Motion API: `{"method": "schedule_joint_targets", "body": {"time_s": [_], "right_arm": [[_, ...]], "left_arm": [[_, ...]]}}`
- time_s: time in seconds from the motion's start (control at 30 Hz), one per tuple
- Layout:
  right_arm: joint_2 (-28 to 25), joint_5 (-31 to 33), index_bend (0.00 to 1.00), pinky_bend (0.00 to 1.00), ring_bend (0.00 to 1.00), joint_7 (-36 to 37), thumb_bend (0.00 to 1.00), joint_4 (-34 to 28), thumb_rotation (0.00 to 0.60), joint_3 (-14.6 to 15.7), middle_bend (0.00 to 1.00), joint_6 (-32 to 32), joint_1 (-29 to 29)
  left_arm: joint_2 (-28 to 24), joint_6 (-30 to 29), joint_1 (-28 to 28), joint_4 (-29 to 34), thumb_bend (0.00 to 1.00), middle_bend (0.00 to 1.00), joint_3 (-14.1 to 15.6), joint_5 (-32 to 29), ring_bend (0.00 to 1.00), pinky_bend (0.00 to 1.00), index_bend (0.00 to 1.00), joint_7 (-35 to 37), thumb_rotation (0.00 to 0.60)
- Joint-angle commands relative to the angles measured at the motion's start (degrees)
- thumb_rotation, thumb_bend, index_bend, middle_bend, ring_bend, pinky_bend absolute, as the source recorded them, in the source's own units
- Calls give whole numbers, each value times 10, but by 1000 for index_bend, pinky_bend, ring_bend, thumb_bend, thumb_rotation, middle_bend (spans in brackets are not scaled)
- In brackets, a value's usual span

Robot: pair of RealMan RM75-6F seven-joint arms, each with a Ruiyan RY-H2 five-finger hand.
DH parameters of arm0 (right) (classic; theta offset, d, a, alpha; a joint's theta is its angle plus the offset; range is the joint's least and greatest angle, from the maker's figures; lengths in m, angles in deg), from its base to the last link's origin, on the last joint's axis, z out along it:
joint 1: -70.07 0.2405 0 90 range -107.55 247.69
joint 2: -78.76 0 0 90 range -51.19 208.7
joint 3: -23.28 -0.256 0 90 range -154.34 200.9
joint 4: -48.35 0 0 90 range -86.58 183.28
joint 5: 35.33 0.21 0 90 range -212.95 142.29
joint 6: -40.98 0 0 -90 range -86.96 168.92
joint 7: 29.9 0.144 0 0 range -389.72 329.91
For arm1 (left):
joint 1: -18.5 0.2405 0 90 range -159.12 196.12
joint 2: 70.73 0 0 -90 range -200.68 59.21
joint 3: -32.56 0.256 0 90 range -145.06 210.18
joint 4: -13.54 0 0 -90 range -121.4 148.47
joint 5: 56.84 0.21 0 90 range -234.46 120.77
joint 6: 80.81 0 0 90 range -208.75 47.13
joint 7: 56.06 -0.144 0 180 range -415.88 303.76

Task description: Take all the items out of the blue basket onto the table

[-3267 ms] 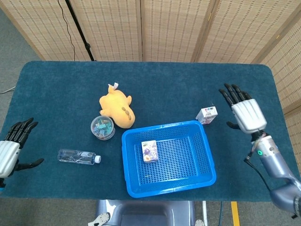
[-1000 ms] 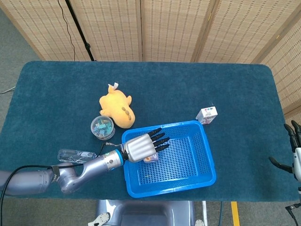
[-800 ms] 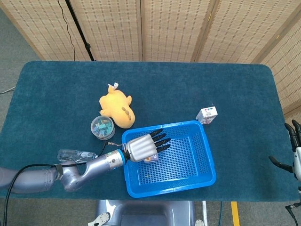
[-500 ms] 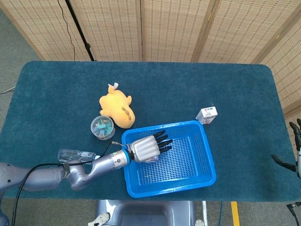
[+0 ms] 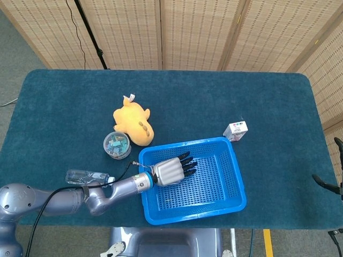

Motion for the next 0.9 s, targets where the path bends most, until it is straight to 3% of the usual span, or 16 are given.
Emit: {"method": "schedule_joint_targets", "body": {"time_s": [0.03, 0.1, 0.17, 0.23, 0.33, 0.6, 0.77, 0.9], "right_arm": [[0, 1, 0, 77, 0, 1, 0, 1, 600, -2, 0, 1, 0], [0, 1, 0, 77, 0, 2, 0, 1, 600, -3, 0, 0, -1], [-1, -1, 0, 77, 0, 5, 0, 1, 600, -3, 0, -1, -1], [-1, -2, 0, 77, 0, 7, 0, 2, 600, -3, 0, -1, -1], [-2, -3, 0, 77, 0, 10, 0, 1, 600, -4, 0, -2, -2], [-3, -9, 0, 77, 0, 12, 0, -1, 600, -3, 0, -2, -3], [-3, -14, 0, 77, 0, 8, 0, -5, 600, -1, 0, -3, -4], [-3, -19, 0, 77, 0, 5, 0, -10, 600, 2, 0, -3, -4]], "left_arm": [[8, 1, -4, -8, 0, 0, 7, -1, 7, 187, 1, -4, 600], [14, 0, -6, -13, 0, 24, 10, -4, 77, 298, 89, -8, 600], [19, -4, -6, -15, 1, 168, 13, -7, 229, 425, 319, -11, 600], [24, -13, -4, -17, 40, 402, 15, -5, 408, 539, 590, -16, 600], [28, -47, 3, -14, 117, 537, 12, 10, 527, 622, 745, -10, 600], [-32, -126, 15, 64, 187, 573, -28, 43, 557, 670, 790, 18, 600], [-118, -190, 38, 147, 186, 566, -71, 46, 541, 670, 771, 27, 600], [-187, -219, 71, 185, 180, 558, -79, 30, 534, 670, 762, 43, 600]]}}
